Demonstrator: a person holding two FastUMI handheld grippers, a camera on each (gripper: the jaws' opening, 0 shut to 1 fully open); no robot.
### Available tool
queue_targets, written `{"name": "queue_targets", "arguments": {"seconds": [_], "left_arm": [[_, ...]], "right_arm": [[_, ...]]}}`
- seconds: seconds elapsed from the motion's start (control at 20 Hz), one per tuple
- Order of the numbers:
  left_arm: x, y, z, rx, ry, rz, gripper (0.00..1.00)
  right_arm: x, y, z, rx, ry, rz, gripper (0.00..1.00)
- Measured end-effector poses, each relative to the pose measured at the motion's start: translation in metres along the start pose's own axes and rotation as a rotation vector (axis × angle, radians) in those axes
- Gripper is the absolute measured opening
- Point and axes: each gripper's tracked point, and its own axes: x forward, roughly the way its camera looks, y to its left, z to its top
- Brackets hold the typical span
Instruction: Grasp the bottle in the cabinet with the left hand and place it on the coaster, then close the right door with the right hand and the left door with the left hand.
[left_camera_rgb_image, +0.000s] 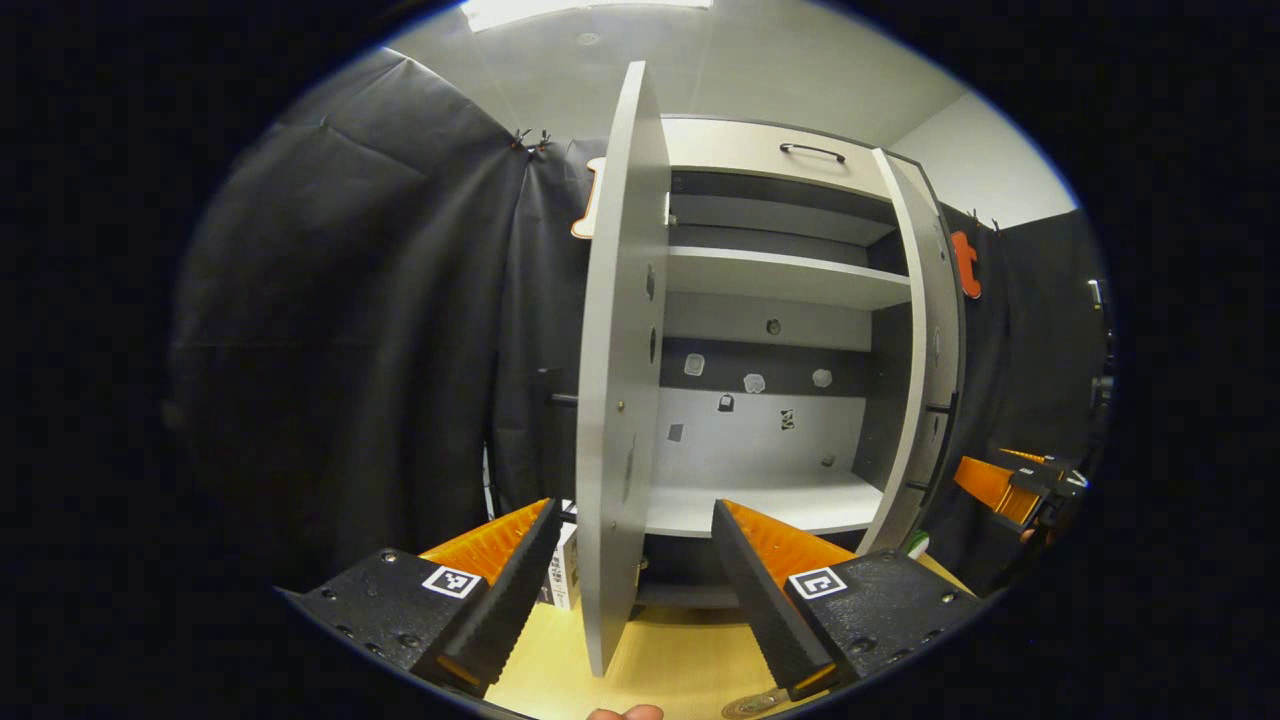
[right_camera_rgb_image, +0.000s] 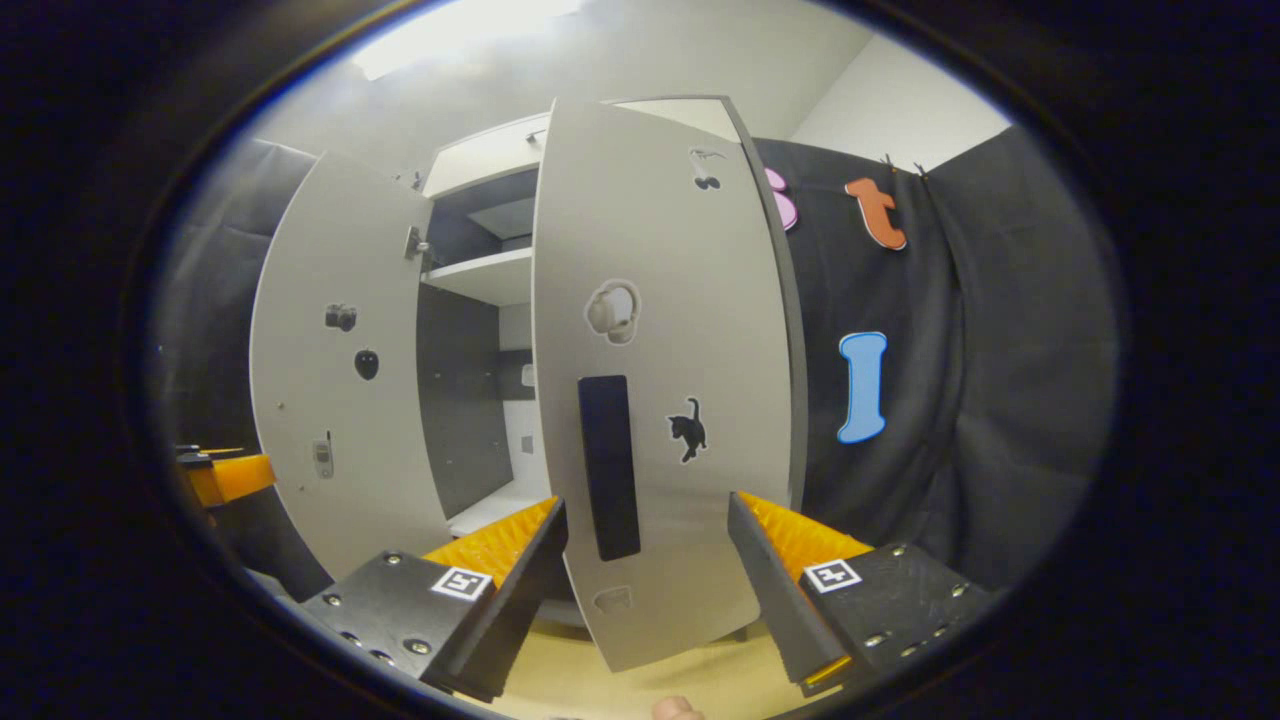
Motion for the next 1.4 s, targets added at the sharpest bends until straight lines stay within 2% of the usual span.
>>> {"name": "queue_targets", "arguments": {"seconds": [0.05,0.1,0.15,0.2,0.3,0.35,0.4,0.45,0.55,0.6,0.65,0.7,0.75,0.8,0.85,0.9,1.0,1.05,1.15,1.2,1.3,1.35,1.4], "left_arm": [[-0.003,0.007,0.0,0.0,0.0,0.016,0.96],[-0.005,0.013,0.0,-0.001,-0.001,0.032,0.92],[-0.006,0.019,-0.001,-0.002,-0.002,0.05,0.96],[-0.009,0.027,-0.001,-0.002,-0.005,0.073,0.92],[-0.012,0.046,0.0,0.008,-0.005,0.122,0.92],[-0.015,0.054,-0.001,0.015,-0.003,0.145,0.96],[-0.016,0.062,-0.002,0.021,-0.001,0.165,0.96],[-0.013,0.067,-0.004,0.024,0.001,0.179,0.92],[-0.01,0.076,-0.006,0.025,0.004,0.193,0.92],[-0.006,0.081,-0.007,0.023,0.004,0.199,0.92],[-0.003,0.086,-0.007,0.019,0.004,0.205,0.96],[0.001,0.088,-0.008,0.013,0.006,0.207,0.92],[0.005,0.09,-0.008,0.006,0.006,0.205,0.92],[0.009,0.09,-0.009,-0.002,0.009,0.201,0.96],[0.013,0.092,-0.011,-0.005,0.011,0.196,0.92],[0.016,0.092,-0.011,-0.005,0.012,0.193,0.96],[0.023,0.093,-0.012,-0.007,0.015,0.186,0.96],[0.022,0.092,-0.014,-0.013,0.017,0.18,0.96],[0.021,0.093,-0.013,-0.022,0.019,0.168,0.96],[0.022,0.093,-0.014,-0.024,0.02,0.163,0.96],[0.023,0.095,-0.018,-0.018,0.03,0.167,0.96],[0.025,0.096,-0.02,-0.018,0.035,0.168,0.92],[0.026,0.094,-0.022,-0.023,0.041,0.161,0.96]], "right_arm": [[0.001,0.001,0.001,0.0,0.0,0.002,0.98],[0.001,0.001,0.001,0.001,0.0,0.004,0.93],[0.002,0.0,0.001,0.003,0.001,0.005,0.93],[0.002,0.0,0.001,0.005,0.0,0.004,0.93],[0.002,0.0,0.005,0.016,-0.013,0.0,0.93],[0.002,0.002,0.007,0.024,-0.021,0.003,0.98],[0.0,0.005,0.009,0.031,-0.026,0.007,0.93],[-0.001,0.008,0.011,0.036,-0.031,0.011,0.98],[-0.003,0.013,0.013,0.038,-0.038,0.016,0.98],[-0.006,0.017,0.013,0.033,-0.041,0.018,0.93],[-0.007,0.018,0.012,0.024,-0.041,0.015,0.93],[-0.008,0.019,0.011,0.016,-0.041,0.01,0.98],[-0.009,0.02,0.01,0.012,-0.04,0.008,0.98],[-0.011,0.021,0.01,0.01,-0.04,0.005,0.92],[-0.012,0.022,0.009,0.009,-0.04,0.003,0.93],[-0.013,0.023,0.009,0.007,-0.041,0.001,0.92],[-0.016,0.024,0.009,0.002,-0.046,-0.006,0.98],[-0.017,0.024,0.009,-0.001,-0.05,-0.012,0.92],[-0.017,0.024,0.01,-0.005,-0.052,-0.018,0.92],[-0.018,0.024,0.009,-0.006,-0.05,-0.023,0.98],[-0.018,0.025,0.01,-0.002,-0.053,-0.029,0.98],[-0.018,0.025,0.01,0.0,-0.054,-0.032,0.98],[-0.017,0.025,0.011,0.002,-0.055,-0.035,0.97]]}}
